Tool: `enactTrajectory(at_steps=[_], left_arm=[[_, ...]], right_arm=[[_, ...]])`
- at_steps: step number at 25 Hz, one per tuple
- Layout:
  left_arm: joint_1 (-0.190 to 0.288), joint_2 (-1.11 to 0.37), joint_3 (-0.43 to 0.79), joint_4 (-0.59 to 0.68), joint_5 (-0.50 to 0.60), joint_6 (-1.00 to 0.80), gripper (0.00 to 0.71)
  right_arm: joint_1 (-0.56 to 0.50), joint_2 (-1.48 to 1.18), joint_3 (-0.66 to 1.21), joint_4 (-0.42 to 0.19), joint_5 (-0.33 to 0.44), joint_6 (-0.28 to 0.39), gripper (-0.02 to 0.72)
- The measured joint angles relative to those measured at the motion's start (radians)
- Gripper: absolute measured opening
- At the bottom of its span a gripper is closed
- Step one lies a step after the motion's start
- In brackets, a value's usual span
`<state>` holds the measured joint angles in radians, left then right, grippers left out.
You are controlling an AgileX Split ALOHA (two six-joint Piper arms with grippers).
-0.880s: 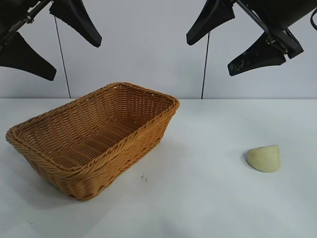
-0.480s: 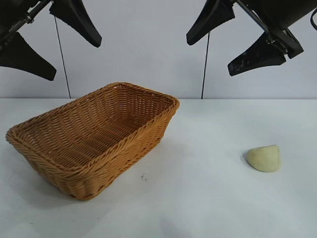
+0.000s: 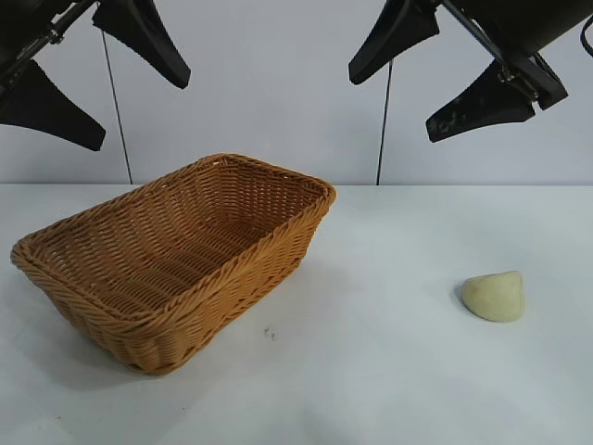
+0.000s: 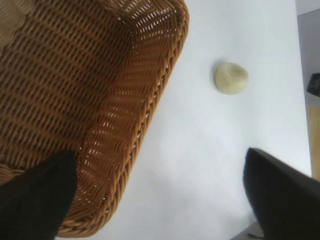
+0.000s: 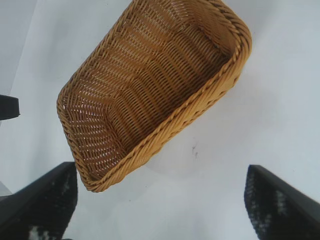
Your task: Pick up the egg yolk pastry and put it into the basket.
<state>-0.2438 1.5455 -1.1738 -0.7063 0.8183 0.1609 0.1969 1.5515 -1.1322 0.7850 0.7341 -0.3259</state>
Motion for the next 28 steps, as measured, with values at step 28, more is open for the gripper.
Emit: enactTrajectory(at_steps=[28], left_arm=[[0.067,-0.218,0.0,0.166,0.173,-0.284,0.696]], right_arm=[[0.0,0.0,0.0,0.0,-0.002,0.0,0.624]])
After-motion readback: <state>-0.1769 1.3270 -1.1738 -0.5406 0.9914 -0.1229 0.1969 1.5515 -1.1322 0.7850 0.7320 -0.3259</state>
